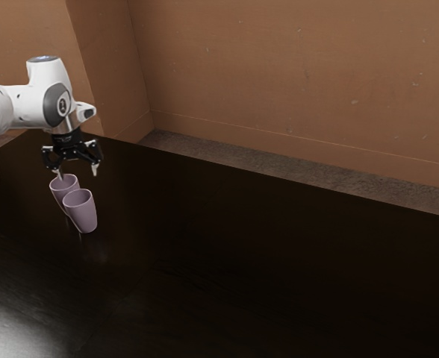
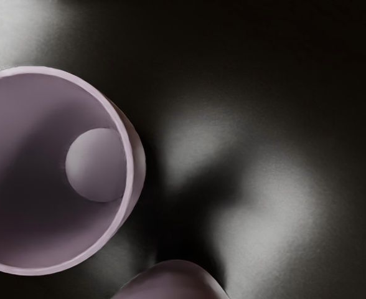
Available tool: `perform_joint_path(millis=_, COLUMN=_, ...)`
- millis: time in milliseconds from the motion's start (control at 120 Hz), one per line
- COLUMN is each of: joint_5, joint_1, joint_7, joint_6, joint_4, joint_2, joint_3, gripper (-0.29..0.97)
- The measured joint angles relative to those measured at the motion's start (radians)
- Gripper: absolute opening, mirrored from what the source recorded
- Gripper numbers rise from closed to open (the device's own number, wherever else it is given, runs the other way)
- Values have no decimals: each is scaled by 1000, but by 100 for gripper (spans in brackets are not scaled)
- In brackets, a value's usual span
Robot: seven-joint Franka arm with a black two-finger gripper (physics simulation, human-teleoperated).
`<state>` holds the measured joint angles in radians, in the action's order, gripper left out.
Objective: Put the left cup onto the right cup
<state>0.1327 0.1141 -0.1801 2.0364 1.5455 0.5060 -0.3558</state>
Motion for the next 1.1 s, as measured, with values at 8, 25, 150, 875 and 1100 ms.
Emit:
perform_joint_path(millis=8, joint_5=0, joint_1=1, joint_7=0, joint_6=0, joint_4=-2, joint_2=1, joint_3=0, gripper=66)
perform_joint_path(millis=25, joint_5=0, joint_1=4, joint_7=0, joint_6=0, joint_4=-5, joint_2=5, joint_3=0, gripper=66)
perform_joint_path(millis=150, joint_5=2, joint_1=19, joint_7=-3, joint_6=1, joint_4=-22, joint_2=22, joint_3=1, gripper=66)
perform_joint_path(millis=875, joint_5=31, joint_1=53, joint_7=-5, joint_6=-6, joint_4=-101, joint_2=104, joint_3=20, gripper=65)
perform_joint_path(millis=1100, joint_5=31, joint_1=55, joint_7=-5, joint_6=1, joint_4=-120, joint_2=136, joint_3=23, gripper=64)
